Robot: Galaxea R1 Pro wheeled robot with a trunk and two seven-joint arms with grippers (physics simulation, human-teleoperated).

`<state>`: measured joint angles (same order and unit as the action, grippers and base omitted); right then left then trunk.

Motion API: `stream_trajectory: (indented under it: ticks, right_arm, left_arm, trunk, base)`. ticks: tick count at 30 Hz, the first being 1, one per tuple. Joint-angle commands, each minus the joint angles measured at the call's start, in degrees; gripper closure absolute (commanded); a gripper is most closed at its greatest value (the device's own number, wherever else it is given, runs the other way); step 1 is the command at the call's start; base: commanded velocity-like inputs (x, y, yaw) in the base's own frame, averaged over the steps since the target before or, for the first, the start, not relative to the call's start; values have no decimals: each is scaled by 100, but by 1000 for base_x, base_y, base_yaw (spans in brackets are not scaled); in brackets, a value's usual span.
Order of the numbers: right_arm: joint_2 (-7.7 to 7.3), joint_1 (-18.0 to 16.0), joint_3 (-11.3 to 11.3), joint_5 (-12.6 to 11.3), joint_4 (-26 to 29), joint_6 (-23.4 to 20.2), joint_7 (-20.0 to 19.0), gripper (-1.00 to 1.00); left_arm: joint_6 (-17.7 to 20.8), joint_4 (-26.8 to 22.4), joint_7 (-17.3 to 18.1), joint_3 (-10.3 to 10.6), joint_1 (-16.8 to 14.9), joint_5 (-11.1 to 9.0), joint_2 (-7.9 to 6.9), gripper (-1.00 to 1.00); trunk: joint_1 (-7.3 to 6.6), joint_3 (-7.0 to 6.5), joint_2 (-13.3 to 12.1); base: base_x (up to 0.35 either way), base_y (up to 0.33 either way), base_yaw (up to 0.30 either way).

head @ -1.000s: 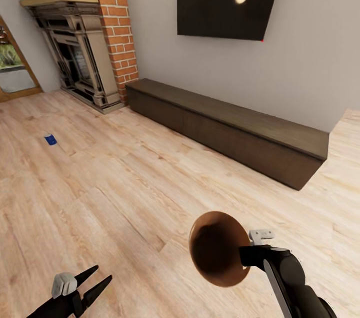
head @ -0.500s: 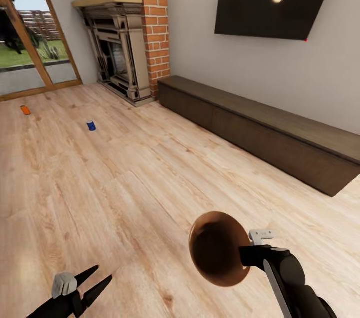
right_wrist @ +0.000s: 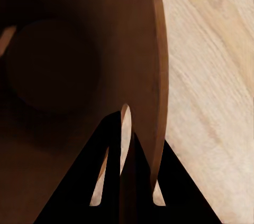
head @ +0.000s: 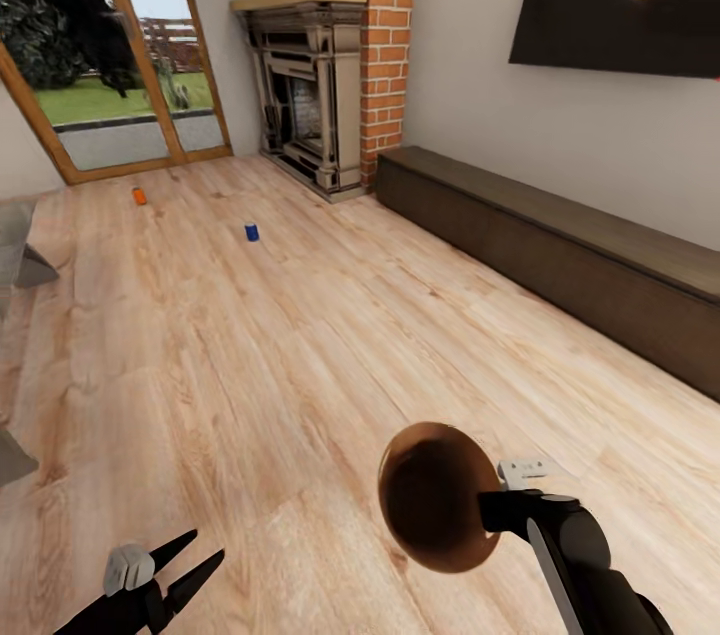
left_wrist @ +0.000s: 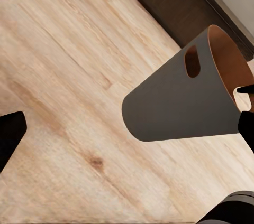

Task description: Put the three can of soda from the living room inside the tash can in the kitchen.

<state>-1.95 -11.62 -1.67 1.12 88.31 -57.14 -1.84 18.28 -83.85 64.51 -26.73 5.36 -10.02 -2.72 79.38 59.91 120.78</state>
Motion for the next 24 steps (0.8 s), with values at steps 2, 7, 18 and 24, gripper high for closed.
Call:
stream_trajectory:
  ticks: [2, 7, 18, 24]
  right_arm:
    - [1, -4, 0, -103, 2, 3, -27, 100]
    - [2, -3, 0, -103, 2, 2, -27, 100]
    - [2, -2, 0, -103, 2, 3, -27, 100]
    - [2, -5, -2, -103, 2, 5, -27, 100]
  left_arm:
    - [0, 0, 0, 0, 0, 0, 0, -100]
    - [0, 0, 0, -2, 0, 0, 0, -100]
    - [-4, 0, 0, 0, 0, 0, -1, -100]
    - [-6, 0, 0, -1, 0, 0, -1, -100]
  trunk:
    - [0, 5, 0]
    - [0, 20, 0]
    - [0, 51, 0]
    - [0, 69, 0]
  base:
    - [-215, 268, 285]
    - [-220, 267, 285]
    - [-234, 254, 285]
    - [-241, 246, 285]
